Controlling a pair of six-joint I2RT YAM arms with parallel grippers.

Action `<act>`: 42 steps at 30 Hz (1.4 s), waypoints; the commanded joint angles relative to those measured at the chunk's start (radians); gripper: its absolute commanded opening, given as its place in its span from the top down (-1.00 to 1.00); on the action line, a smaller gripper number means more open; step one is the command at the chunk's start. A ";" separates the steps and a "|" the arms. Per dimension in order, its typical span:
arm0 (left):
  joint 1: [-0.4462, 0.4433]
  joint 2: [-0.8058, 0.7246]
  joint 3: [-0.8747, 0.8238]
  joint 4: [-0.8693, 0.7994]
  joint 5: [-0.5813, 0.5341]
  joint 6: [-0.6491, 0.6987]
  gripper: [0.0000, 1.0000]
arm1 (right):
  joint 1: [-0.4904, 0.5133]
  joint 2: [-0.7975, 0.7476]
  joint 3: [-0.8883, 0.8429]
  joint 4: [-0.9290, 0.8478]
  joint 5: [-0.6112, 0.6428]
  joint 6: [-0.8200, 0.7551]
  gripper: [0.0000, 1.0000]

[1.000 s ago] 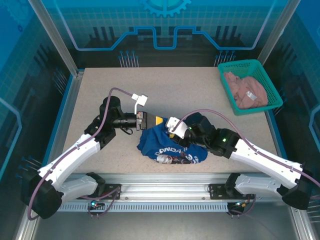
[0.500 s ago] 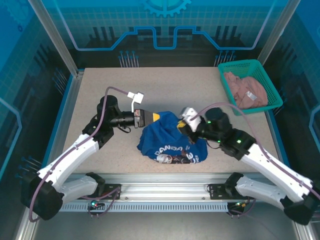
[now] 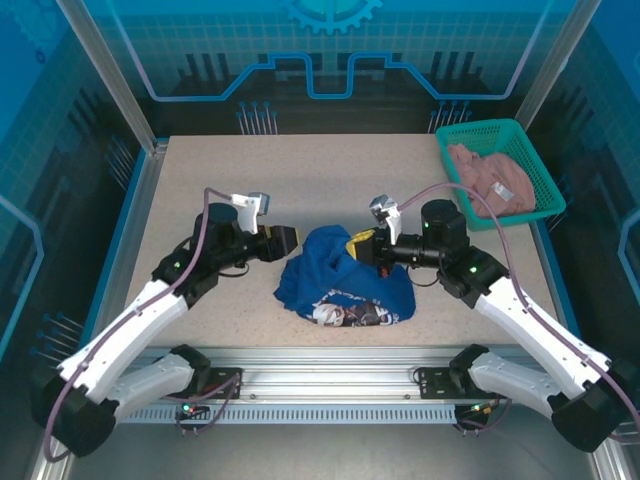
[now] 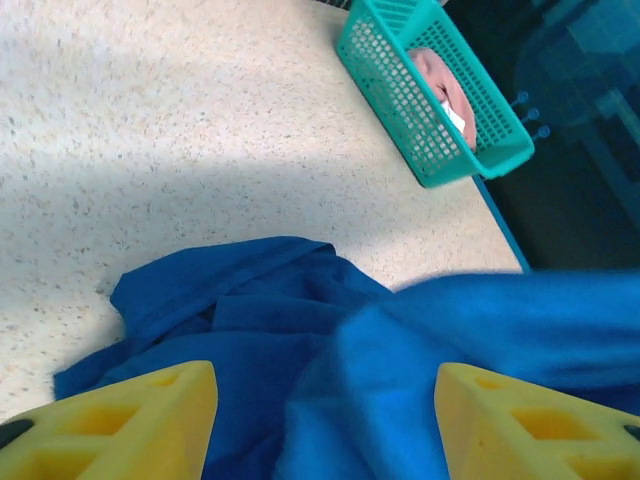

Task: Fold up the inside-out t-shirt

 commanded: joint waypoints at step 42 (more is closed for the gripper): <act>0.035 -0.028 0.007 0.178 0.386 -0.017 1.00 | 0.137 0.040 0.220 -0.436 0.565 -0.229 0.28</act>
